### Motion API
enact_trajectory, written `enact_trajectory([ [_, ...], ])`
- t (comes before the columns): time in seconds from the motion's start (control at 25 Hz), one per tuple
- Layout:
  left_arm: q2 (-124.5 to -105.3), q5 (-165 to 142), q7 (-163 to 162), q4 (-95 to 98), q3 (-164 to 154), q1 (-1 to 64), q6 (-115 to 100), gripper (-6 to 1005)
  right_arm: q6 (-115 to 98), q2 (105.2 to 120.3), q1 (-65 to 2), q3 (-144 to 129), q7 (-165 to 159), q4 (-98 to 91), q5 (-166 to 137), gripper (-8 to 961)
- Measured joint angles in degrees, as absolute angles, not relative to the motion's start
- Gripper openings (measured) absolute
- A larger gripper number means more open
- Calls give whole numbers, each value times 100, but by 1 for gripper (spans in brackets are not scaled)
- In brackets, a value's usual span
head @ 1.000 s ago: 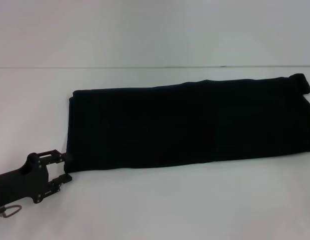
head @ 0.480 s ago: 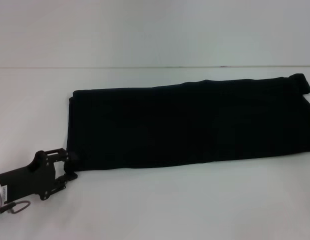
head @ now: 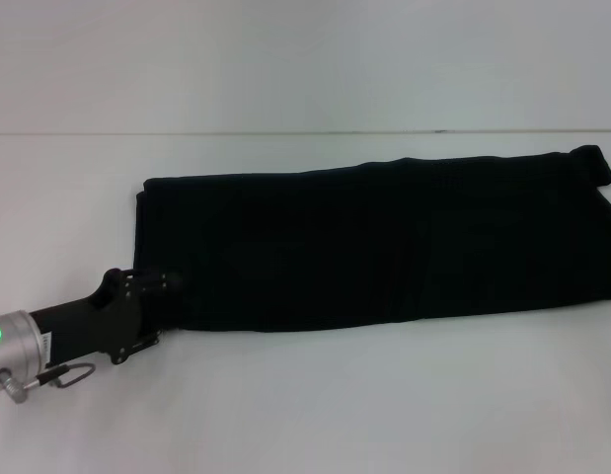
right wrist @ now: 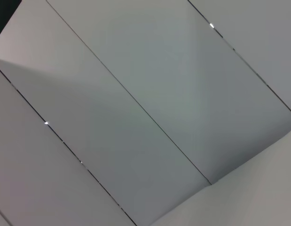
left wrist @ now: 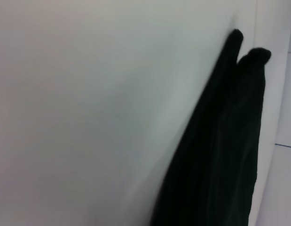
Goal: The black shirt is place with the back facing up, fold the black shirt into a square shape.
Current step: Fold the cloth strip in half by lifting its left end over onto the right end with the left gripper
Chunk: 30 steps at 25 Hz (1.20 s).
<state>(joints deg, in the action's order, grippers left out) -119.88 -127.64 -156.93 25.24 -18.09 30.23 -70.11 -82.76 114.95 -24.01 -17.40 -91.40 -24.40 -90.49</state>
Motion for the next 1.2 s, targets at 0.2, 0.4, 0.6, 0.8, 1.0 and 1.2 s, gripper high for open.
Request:
enact_trajectory([
  [0.2, -12036, -12765, -15677, 2501, -1871, 3174, -6827, 514, -8278, 11496, -2410, -1740, -9140, -2458, -9039, 746],
  [0.4, -12056, -12754, -15674, 2496, -1955, 3282, -6662, 501, -8291, 11496, -2415, -1720, -9140, -2467, -9029, 746],
  [0.6, -12055, -12723, -15657, 2557, -1941, 3269, -6632, 488, -8306, 11496, -2418, -1699, -9140, -2469, -9026, 746],
  [0.8, -12058, -12772, -15609, 2633, -2073, 3343, -6611, 431, -8317, 11496, -2436, -1662, -9152, -2473, -9026, 746],
  [1.0, -12032, -12745, -15552, 2638, -2105, 3339, -6603, 209, -8314, 11496, -2435, -1640, -9164, -2479, -9025, 746],
  [1.2, -12023, -12677, -15333, 2642, -2060, 3337, -6604, 28, -8291, 11496, -2434, -1635, -9165, -2492, -9026, 746],
])
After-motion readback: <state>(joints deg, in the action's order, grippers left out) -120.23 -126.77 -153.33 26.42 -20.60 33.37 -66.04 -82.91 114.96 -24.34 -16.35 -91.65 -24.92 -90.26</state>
